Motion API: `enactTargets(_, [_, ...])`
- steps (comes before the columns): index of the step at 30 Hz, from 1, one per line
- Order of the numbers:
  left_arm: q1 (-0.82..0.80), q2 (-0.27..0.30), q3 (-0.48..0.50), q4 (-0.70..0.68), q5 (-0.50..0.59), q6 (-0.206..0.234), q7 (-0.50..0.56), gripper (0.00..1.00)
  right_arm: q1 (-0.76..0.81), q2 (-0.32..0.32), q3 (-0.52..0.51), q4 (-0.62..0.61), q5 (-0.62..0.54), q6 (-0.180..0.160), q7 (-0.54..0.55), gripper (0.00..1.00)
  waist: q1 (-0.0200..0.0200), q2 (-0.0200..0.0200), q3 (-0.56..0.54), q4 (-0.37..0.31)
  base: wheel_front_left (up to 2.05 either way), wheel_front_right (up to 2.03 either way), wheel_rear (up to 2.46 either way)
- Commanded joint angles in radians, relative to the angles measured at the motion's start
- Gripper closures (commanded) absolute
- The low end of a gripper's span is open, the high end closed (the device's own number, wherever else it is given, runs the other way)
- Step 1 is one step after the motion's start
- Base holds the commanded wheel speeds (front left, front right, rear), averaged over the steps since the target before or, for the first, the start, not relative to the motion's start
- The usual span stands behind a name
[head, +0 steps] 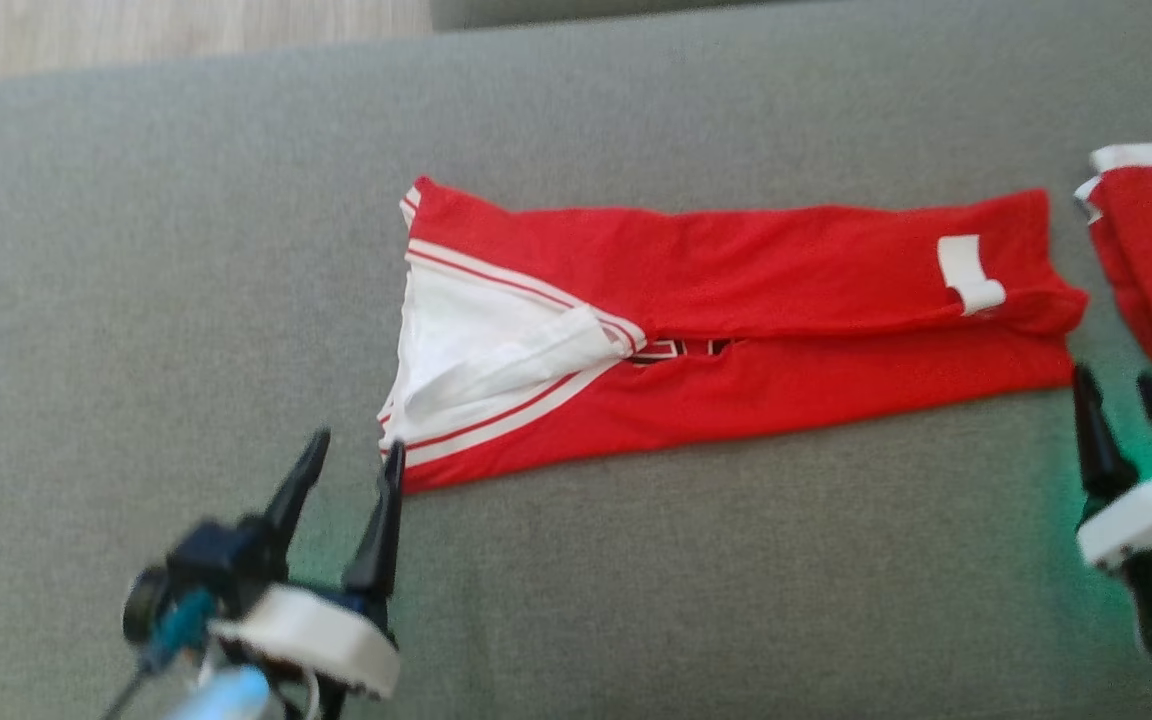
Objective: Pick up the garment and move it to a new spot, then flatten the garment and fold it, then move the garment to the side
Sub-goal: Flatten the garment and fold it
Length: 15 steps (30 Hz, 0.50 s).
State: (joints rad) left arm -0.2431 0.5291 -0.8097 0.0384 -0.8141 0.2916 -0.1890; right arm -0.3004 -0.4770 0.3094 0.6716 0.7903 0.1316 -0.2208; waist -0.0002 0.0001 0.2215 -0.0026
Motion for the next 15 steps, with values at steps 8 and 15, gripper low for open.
enactTargets(8, [0.101,-0.081,0.111,-0.032,0.137,0.116,-0.072,0.0,0.087,0.052,-0.095,-0.037,-0.036,-0.001,-0.003,0.0,0.0002,-0.0001,-0.098,0.02,0.0,0.0,0.0])
enactTargets(15, [0.168,-0.189,0.163,-0.082,0.291,0.126,-0.073,0.0,0.04,0.076,-0.191,0.022,-0.085,-0.001,0.029,0.0,0.0002,-0.0001,-0.108,0.112,0.0,0.0,0.0])
